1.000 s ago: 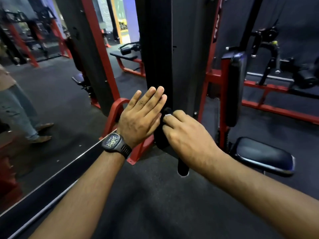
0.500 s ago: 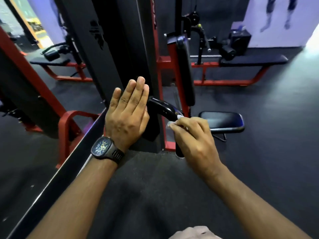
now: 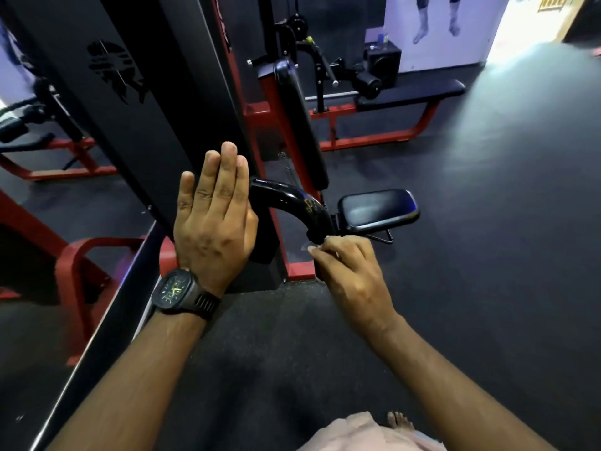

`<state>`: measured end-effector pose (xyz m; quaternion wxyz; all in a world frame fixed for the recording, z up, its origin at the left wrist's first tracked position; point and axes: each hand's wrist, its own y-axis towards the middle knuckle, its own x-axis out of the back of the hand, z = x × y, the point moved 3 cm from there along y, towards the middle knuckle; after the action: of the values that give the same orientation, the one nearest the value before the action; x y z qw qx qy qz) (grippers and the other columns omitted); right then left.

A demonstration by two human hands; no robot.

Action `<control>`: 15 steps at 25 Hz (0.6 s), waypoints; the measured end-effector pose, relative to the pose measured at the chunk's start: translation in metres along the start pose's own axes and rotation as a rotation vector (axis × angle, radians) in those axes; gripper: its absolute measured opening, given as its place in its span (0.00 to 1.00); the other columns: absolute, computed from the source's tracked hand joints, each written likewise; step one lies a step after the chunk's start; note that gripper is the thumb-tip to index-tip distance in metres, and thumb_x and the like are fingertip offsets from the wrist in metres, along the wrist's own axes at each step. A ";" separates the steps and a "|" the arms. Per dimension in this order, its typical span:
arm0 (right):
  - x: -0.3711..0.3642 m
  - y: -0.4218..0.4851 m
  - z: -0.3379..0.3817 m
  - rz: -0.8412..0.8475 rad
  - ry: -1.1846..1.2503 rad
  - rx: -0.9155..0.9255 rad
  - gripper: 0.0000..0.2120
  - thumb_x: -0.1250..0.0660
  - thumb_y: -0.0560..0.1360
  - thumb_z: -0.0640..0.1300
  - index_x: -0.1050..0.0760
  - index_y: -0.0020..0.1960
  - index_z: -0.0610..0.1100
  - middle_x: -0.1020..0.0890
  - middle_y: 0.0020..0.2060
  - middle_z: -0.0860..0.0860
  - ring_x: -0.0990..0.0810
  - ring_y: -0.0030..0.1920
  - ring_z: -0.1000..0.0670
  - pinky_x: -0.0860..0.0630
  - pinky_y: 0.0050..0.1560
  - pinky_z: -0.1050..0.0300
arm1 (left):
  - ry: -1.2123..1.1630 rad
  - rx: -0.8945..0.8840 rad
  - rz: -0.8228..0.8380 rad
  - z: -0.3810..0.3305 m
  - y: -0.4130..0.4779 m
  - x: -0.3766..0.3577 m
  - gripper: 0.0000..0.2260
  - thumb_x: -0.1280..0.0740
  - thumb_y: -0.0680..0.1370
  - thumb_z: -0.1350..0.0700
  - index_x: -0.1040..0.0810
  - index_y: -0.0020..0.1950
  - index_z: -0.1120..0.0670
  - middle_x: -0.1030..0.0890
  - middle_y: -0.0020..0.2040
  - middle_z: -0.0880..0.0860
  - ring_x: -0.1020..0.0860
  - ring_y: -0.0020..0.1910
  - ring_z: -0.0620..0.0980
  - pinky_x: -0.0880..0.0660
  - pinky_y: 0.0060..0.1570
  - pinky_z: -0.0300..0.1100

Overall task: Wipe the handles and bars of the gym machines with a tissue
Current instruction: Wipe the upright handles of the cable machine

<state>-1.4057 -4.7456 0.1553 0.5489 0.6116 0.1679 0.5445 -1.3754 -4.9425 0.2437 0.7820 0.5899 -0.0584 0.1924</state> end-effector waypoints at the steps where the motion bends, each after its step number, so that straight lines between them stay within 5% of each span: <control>1: 0.000 -0.004 0.003 0.008 0.003 -0.019 0.10 0.34 0.81 0.38 0.19 0.57 0.34 0.26 0.54 0.47 0.28 0.53 0.46 0.30 0.60 0.60 | -0.011 -0.003 -0.004 0.000 -0.001 0.000 0.25 0.36 0.79 0.61 0.35 0.76 0.61 0.40 0.76 0.57 0.49 0.79 0.51 0.49 0.76 0.53; 5: -0.004 -0.010 0.002 0.020 0.000 -0.001 0.09 0.32 0.80 0.38 0.18 0.57 0.36 0.26 0.54 0.49 0.27 0.53 0.48 0.31 0.61 0.62 | -0.026 -0.015 -0.016 0.002 0.000 -0.003 0.25 0.36 0.79 0.61 0.34 0.76 0.62 0.40 0.76 0.58 0.50 0.79 0.51 0.49 0.76 0.53; 9: -0.010 -0.029 -0.015 0.242 0.163 -0.310 0.04 0.34 0.80 0.46 0.21 0.50 0.48 0.27 0.48 0.59 0.28 0.48 0.59 0.28 0.56 0.61 | -0.024 -0.032 -0.014 0.003 0.001 -0.003 0.24 0.36 0.79 0.60 0.34 0.75 0.62 0.40 0.76 0.57 0.49 0.79 0.51 0.49 0.76 0.53; 12: -0.010 -0.036 -0.014 0.005 0.318 -0.482 0.03 0.31 0.76 0.35 0.20 0.50 0.39 0.24 0.48 0.53 0.24 0.50 0.59 0.28 0.54 0.70 | -0.046 -0.025 -0.005 0.004 0.002 -0.006 0.25 0.37 0.79 0.60 0.35 0.76 0.61 0.41 0.76 0.57 0.50 0.79 0.51 0.48 0.76 0.53; 15: -0.011 -0.014 -0.011 -0.176 0.511 -0.747 0.05 0.32 0.77 0.33 0.22 0.47 0.41 0.21 0.46 0.54 0.21 0.51 0.54 0.26 0.53 0.64 | -0.059 -0.011 0.000 0.002 0.001 -0.008 0.25 0.37 0.79 0.61 0.36 0.76 0.62 0.43 0.77 0.57 0.51 0.79 0.51 0.49 0.77 0.52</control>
<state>-1.4136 -4.7442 0.1353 0.7168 0.2016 0.1415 0.6523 -1.3829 -4.9464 0.2428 0.7833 0.5909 -0.0826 0.1745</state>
